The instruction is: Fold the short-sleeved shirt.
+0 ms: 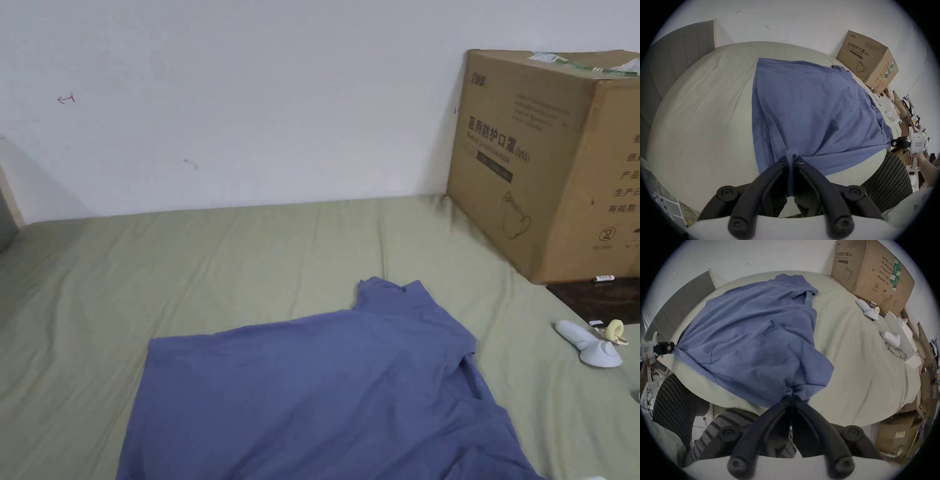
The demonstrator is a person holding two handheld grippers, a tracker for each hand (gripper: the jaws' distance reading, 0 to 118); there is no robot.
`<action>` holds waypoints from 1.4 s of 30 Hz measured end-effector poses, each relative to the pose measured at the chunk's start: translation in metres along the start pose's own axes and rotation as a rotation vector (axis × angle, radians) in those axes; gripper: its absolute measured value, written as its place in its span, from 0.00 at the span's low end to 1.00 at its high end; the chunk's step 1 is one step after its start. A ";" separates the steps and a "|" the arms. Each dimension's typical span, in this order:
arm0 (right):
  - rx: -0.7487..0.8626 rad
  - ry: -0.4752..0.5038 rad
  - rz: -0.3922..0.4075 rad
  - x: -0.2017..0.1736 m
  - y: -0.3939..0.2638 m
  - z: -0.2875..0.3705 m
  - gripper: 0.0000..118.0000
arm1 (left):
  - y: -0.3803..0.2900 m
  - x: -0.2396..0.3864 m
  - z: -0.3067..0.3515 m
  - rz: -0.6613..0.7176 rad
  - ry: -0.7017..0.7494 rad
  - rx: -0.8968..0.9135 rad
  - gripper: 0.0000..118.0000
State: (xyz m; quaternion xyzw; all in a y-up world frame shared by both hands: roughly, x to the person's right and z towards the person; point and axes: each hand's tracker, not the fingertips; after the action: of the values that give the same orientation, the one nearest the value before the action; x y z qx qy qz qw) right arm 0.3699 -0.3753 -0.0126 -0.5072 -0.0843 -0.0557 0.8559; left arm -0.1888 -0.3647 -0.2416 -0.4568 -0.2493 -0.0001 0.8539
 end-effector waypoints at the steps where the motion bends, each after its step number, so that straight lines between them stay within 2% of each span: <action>1: 0.011 0.005 -0.023 -0.001 0.002 0.003 0.07 | 0.000 -0.002 0.004 0.005 -0.008 0.003 0.16; 2: 0.020 0.013 -0.047 -0.002 0.004 0.007 0.11 | 0.000 -0.003 0.008 0.006 -0.005 0.007 0.21; 3: 0.032 0.009 -0.059 -0.003 0.006 0.011 0.11 | 0.001 -0.004 0.012 0.006 0.013 0.018 0.21; 4: 0.047 -0.005 -0.077 -0.003 0.008 0.015 0.30 | 0.000 -0.004 0.019 0.003 0.036 0.035 0.35; 5: 0.050 -0.005 -0.097 -0.001 0.011 0.019 0.60 | 0.001 -0.006 0.026 0.010 0.036 0.047 0.54; 6: 0.068 -0.002 -0.130 -0.001 0.013 0.025 0.92 | 0.002 -0.008 0.033 0.018 0.034 0.062 0.86; 7: 0.114 0.012 -0.163 -0.001 0.015 0.033 1.00 | 0.003 -0.007 0.042 0.025 0.021 0.094 1.00; 8: 0.205 0.036 -0.202 -0.001 0.021 0.046 1.00 | 0.005 -0.006 0.054 0.021 -0.018 0.201 0.98; 10: 0.278 0.047 -0.228 -0.005 0.034 0.065 1.00 | 0.012 0.000 0.068 0.030 0.002 0.225 0.97; 15: 0.530 0.052 -0.216 -0.036 0.072 0.109 1.00 | 0.033 0.037 0.110 0.008 -0.011 0.458 0.98; 17: 0.709 0.066 -0.199 -0.055 0.081 0.126 0.98 | 0.039 0.062 0.128 -0.024 0.001 0.591 0.92; 18: 0.778 0.070 -0.182 -0.063 0.083 0.134 0.92 | 0.040 0.071 0.134 -0.042 0.012 0.637 0.78; 19: 0.853 0.058 -0.173 -0.073 0.086 0.142 0.79 | 0.043 0.082 0.138 -0.054 0.025 0.675 0.59; 20: 0.902 0.055 -0.163 -0.081 0.090 0.148 0.53 | 0.048 0.086 0.139 -0.078 0.042 0.707 0.33; 21: 0.931 0.057 -0.154 -0.089 0.093 0.151 0.08 | 0.050 0.093 0.141 -0.092 0.057 0.734 0.00; 22: 0.941 0.035 -0.158 -0.095 0.097 0.152 0.00 | 0.052 0.102 0.141 -0.100 0.075 0.757 0.00; 23: 0.930 0.032 -0.162 -0.100 0.101 0.154 0.00 | 0.056 0.105 0.142 -0.121 0.073 0.788 0.00; 25: 0.936 0.046 -0.165 -0.104 0.109 0.154 0.00 | 0.065 0.109 0.144 -0.095 -0.031 0.795 0.00; 29: 0.918 0.056 -0.157 -0.106 0.121 0.150 0.00 | 0.081 0.112 0.145 -0.102 0.008 0.762 0.00; 32: 0.846 0.073 -0.140 -0.103 0.127 0.143 0.00 | 0.103 0.093 0.127 -0.068 0.059 0.467 0.00; 34: 0.795 0.090 -0.134 -0.103 0.127 0.137 0.00 | 0.113 0.069 0.098 0.000 0.077 0.100 0.00; 35: 0.776 0.096 -0.131 -0.102 0.126 0.134 0.00 | 0.111 0.054 0.078 0.031 0.021 -0.086 0.00; 36: 0.758 0.101 -0.125 -0.101 0.124 0.132 0.00 | 0.098 0.040 0.064 0.044 -0.035 -0.134 0.00; 39: 0.702 0.106 -0.105 -0.100 0.118 0.123 0.00 | 0.072 0.015 0.037 0.037 0.074 -0.194 0.01; 40: 0.688 0.102 -0.099 -0.100 0.115 0.120 0.00 | 0.058 0.008 0.034 0.053 0.082 -0.203 0.12; 41: 0.669 0.099 -0.091 -0.101 0.112 0.117 0.00 | 0.050 0.003 0.030 0.073 0.080 -0.185 0.40; 42: 0.652 0.097 -0.086 -0.100 0.110 0.114 0.00 | 0.045 -0.001 0.025 0.081 0.076 -0.189 0.90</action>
State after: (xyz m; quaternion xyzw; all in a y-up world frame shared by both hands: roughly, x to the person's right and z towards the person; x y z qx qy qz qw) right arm 0.2815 -0.2215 -0.0730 -0.1993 -0.0782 -0.0862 0.9730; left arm -0.1896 -0.3196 -0.2655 -0.5446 -0.1969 -0.0068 0.8152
